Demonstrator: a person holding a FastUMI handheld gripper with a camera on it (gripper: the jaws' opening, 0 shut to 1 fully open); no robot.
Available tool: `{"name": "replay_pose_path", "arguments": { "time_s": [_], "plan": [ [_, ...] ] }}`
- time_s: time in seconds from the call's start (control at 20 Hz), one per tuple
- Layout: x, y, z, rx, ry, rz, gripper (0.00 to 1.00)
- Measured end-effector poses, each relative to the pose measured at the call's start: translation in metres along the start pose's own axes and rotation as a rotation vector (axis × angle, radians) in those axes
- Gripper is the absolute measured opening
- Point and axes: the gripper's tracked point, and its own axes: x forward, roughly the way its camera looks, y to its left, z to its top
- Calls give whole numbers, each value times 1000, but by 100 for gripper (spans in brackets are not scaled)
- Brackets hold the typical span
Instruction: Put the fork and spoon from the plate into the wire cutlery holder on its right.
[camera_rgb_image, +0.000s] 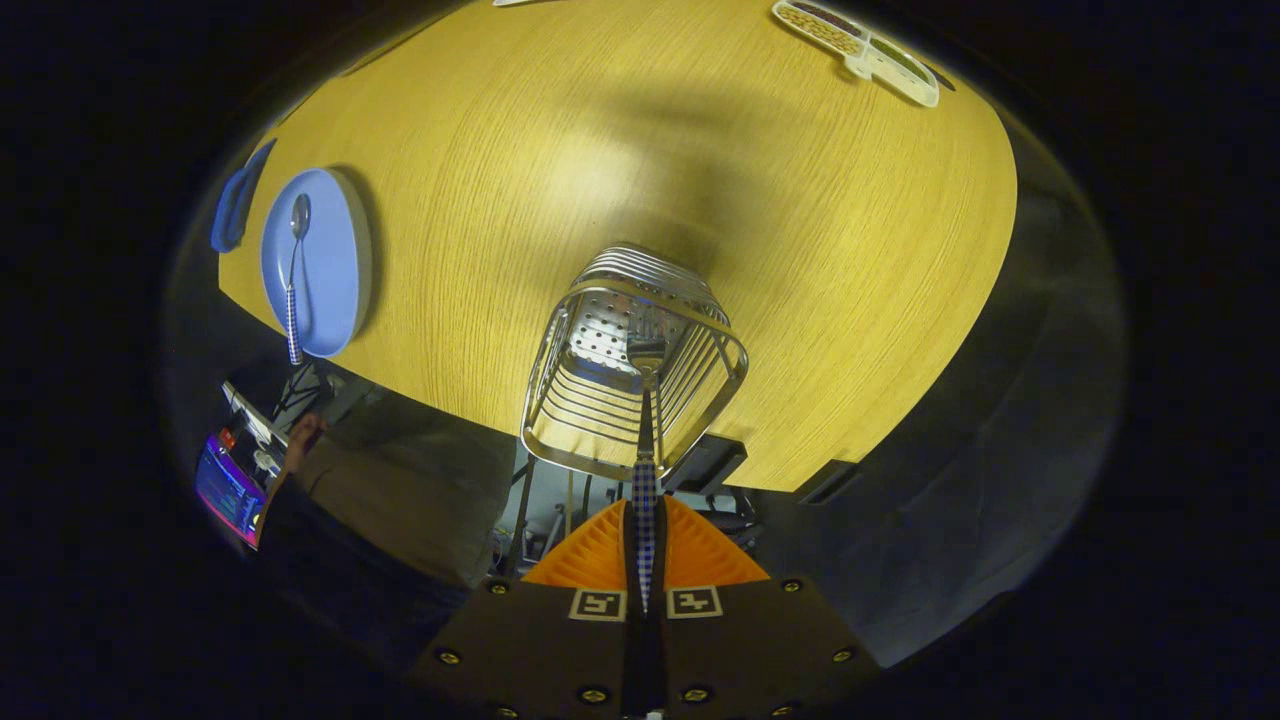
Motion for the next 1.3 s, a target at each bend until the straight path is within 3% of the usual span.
{"name": "replay_pose_path", "arguments": {
  "time_s": [0.3,0.45,0.75,0.8,0.85,1.3],
  "plan": [
    [2,1,5,37,-11,10,1],
    [3,0,6,41,-23,0,9],
    [-8,-1,9,61,-77,-5,12],
    [-10,-2,10,63,-83,-7,15],
    [-13,-2,9,74,-92,-6,24],
    [-34,20,-9,72,-178,-19,24]
  ]
}}
